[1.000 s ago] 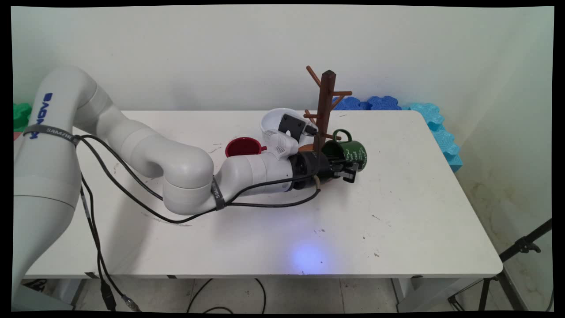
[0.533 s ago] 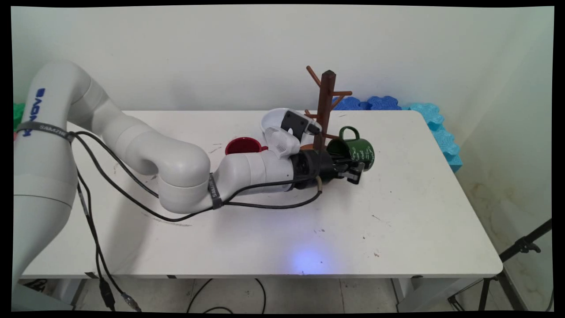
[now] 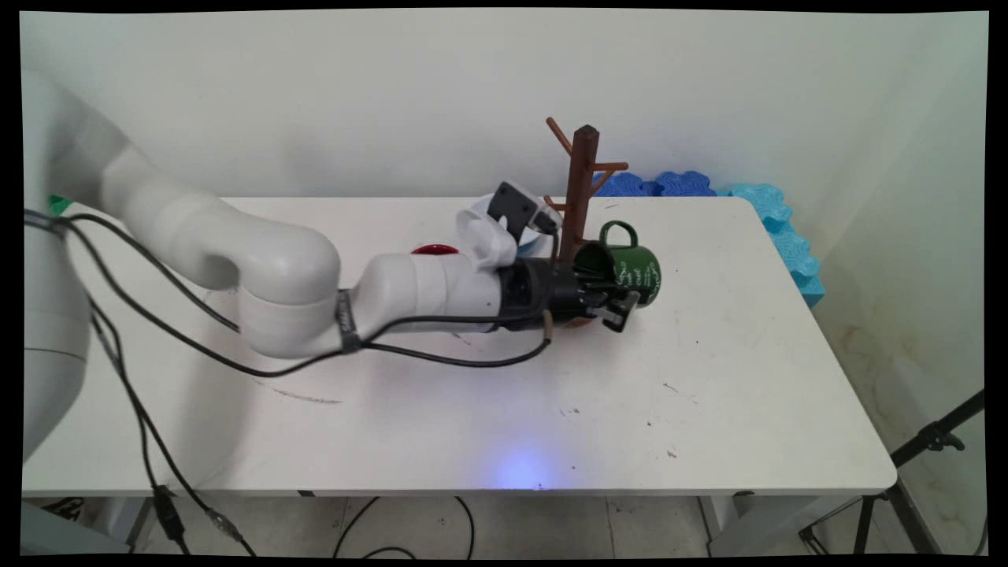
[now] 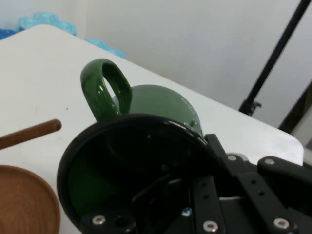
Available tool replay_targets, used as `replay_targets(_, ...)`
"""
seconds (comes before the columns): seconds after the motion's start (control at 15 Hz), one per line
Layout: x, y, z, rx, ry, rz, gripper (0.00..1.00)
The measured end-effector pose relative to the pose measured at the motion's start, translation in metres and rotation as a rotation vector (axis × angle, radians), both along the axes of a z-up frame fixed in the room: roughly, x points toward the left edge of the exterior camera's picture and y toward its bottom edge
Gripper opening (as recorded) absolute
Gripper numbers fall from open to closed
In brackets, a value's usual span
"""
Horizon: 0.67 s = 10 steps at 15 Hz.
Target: Place the picked object on the table
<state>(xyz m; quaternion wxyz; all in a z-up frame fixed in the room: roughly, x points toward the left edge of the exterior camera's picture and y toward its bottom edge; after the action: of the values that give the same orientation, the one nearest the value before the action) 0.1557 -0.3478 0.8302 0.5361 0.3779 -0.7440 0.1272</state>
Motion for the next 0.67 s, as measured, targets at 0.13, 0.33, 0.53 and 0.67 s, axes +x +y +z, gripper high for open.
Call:
replay_targets(0.13,0.01,0.003,0.011,-0.002,-0.033,-0.021,0.0)
replay_targets(0.33,0.025,0.006,0.03,-0.006,-0.074,-0.05,0.0)
replay_targets(0.53,0.039,0.008,0.049,-0.011,-0.103,-0.08,0.0)
replay_targets(0.67,0.046,0.011,0.064,-0.02,-0.118,-0.11,0.0)
